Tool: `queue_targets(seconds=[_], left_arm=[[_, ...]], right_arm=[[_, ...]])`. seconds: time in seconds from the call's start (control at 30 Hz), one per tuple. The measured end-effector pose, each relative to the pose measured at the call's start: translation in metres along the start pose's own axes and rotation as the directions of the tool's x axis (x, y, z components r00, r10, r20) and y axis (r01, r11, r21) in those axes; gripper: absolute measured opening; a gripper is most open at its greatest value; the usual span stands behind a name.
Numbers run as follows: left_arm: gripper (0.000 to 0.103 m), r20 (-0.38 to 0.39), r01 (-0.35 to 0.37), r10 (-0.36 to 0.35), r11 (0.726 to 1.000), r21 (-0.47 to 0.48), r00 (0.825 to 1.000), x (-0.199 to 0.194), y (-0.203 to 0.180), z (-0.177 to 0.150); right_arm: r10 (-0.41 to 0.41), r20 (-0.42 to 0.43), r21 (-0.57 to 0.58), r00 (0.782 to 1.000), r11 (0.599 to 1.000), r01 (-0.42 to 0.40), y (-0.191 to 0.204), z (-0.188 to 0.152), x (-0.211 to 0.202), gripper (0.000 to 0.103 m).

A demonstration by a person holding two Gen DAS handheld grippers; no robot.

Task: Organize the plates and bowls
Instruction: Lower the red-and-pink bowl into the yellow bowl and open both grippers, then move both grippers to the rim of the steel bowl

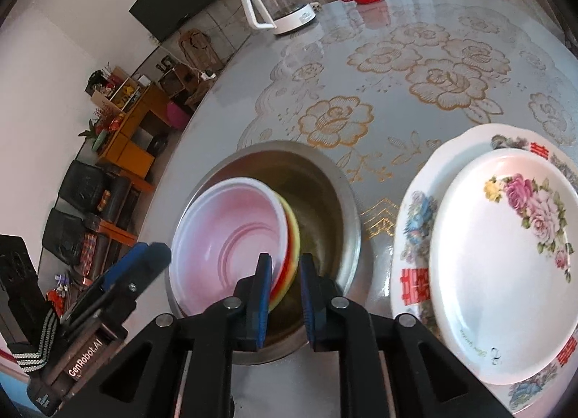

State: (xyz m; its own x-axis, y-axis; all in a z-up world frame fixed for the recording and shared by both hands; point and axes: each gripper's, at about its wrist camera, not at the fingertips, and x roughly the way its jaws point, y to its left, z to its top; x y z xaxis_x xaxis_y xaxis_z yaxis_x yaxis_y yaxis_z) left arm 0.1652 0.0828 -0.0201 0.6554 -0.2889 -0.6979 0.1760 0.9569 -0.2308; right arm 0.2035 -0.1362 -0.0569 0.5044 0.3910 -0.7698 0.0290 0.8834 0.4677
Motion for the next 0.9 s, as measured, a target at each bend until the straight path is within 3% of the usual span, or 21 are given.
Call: queue_targets(seconds=[0.13,0.23,0.4,0.53,0.67,0.9], left_arm=[[0.045,0.005,0.004,-0.003,1.0,-0.028,1.0,0.0,0.005,-0.002],[0.045,0.012,0.002,-0.001,0.999,-0.04,1.0,-0.002,0.008,-0.003],[0.047,0.021,-0.013,0.015,0.997,-0.079,1.0,-0.005,0.019,-0.005],[0.052,0.02,-0.034,0.037,0.991,-0.126,0.999,-0.005,0.033,-0.007],[0.053,0.011,-0.041,0.043,0.988,-0.151,0.999,-0.001,0.041,-0.009],[0.053,-0.019,-0.026,0.023,0.988,-0.15,1.0,0.01,0.041,-0.012]], right_arm=[[-0.063,-0.028,-0.073,0.998,0.995,0.061,0.013,0.003,0.013,0.022],[-0.168,-0.024,-0.159,0.985,0.974,0.162,0.024,0.005,0.025,0.023],[-0.278,0.057,-0.217,0.959,0.934,0.284,0.033,0.011,0.025,0.022],[-0.281,0.085,-0.212,0.956,0.933,0.292,0.029,0.012,0.017,0.022],[-0.15,0.115,-0.095,0.982,0.982,0.161,0.009,0.014,-0.005,0.022],[-0.122,0.182,-0.007,0.976,0.992,0.125,-0.007,0.011,-0.033,0.022]])
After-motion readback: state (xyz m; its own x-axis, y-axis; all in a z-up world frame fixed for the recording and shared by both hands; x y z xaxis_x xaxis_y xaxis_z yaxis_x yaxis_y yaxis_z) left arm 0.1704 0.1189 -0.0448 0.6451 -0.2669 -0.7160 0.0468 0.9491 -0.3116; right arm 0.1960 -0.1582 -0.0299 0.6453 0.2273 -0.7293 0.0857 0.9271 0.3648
